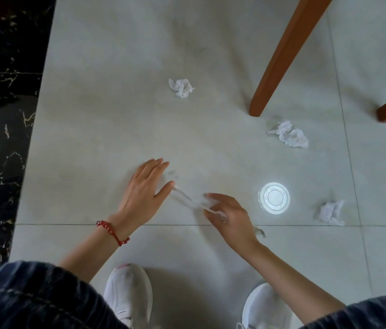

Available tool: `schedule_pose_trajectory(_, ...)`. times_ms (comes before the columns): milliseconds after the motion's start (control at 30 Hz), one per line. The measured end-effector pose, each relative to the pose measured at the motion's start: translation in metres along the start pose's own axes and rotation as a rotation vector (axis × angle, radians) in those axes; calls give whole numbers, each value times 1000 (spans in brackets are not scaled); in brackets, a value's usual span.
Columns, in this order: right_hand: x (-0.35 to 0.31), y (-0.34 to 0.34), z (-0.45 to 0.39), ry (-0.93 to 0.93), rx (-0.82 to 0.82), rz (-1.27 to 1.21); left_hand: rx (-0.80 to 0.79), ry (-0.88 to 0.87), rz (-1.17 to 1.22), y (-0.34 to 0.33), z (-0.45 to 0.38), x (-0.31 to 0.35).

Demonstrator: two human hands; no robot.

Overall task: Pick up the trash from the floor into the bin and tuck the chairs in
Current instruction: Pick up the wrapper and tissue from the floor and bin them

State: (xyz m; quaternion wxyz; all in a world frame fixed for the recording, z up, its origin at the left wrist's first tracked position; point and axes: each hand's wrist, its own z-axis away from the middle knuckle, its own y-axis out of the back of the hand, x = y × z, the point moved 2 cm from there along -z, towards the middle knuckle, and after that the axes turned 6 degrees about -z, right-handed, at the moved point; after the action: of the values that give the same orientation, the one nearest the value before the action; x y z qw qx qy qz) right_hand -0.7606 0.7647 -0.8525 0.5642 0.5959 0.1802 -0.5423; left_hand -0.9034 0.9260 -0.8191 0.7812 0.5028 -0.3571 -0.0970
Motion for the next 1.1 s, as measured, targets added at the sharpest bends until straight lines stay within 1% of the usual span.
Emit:
schedule_pose_trajectory(67,-7,8,-11,-261,95,-302,4,6,6,0,-3,-1)
schedule_pose_trajectory(100,-12,13,-17,-335,135,-418,8,8,16,0,-6,-1)
schedule_pose_trajectory(167,-22,25,-31,-397,179,-607,29,4,32,2,-14,-1)
schedule_pose_trajectory(267,-35,41,-51,-414,228,-744,81,-16,49,6,-31,0)
schedule_pose_trajectory(433,-37,57,-81,-401,300,-784,193,-43,40,13,-74,-7)
schedule_pose_trajectory(533,-36,63,-92,-410,337,-794,224,-61,11,20,-107,-11)
schedule_pose_trajectory(667,-36,64,-103,-409,338,-785,259,-67,12,26,-159,-10)
schedule_pose_trajectory(733,-35,63,-107,-406,335,-776,251,-71,12,23,-187,-8)
schedule_pose_trajectory(833,-34,64,-109,-397,335,-753,187,-92,-3,17,-222,-8)
schedule_pose_trajectory(900,-32,66,-108,-392,343,-742,176,-108,15,13,-236,-8)
schedule_pose_trajectory(1100,-30,75,-104,-399,372,-719,265,-162,16,-2,-243,-2)
